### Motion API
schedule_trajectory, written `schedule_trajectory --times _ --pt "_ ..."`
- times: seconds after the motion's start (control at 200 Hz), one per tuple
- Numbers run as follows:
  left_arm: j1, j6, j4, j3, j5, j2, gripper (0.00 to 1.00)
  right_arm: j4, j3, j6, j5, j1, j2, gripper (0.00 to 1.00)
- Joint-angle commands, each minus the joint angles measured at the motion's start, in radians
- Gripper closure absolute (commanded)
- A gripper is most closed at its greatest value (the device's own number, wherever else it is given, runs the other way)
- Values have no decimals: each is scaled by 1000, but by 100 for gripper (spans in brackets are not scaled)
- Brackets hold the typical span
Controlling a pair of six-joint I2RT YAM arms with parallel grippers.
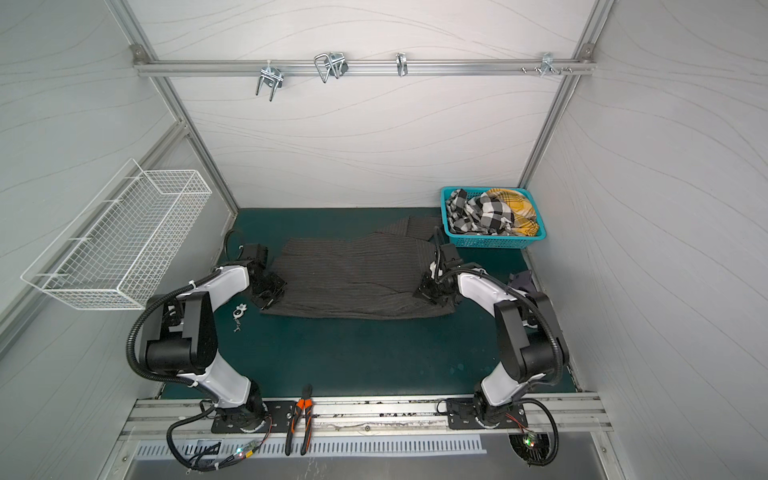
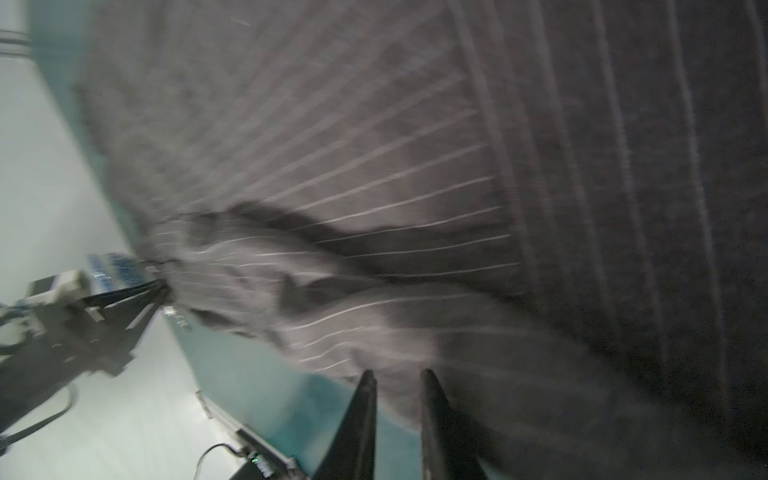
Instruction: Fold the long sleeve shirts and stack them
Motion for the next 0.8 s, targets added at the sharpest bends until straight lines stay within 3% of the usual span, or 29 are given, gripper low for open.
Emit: schedule_trajectory --times 0.0,0.265,0.435,0.63,0.685,0.795 --pt "4 -22 7 -7 -4 10 90 -70 -37 -29 41 -5 30 82" --pt "14 8 -38 -96 -52 -14 95 -89 -172 -10 15 -31 7 81" --pt "14 20 -59 -191 -51 -130 96 -110 -251 -5 -20 -29 -49 81" --pt "12 62 -115 -191 -41 -217 96 -141 -361 -4 -55 -12 -153 81" --pt "3 68 -122 -190 -27 -256 92 -173 -371 -7 -54 -4 -202 81" --pt "-27 98 -109 -129 1 -337 69 -250 -314 -31 -39 -4 -328 75"
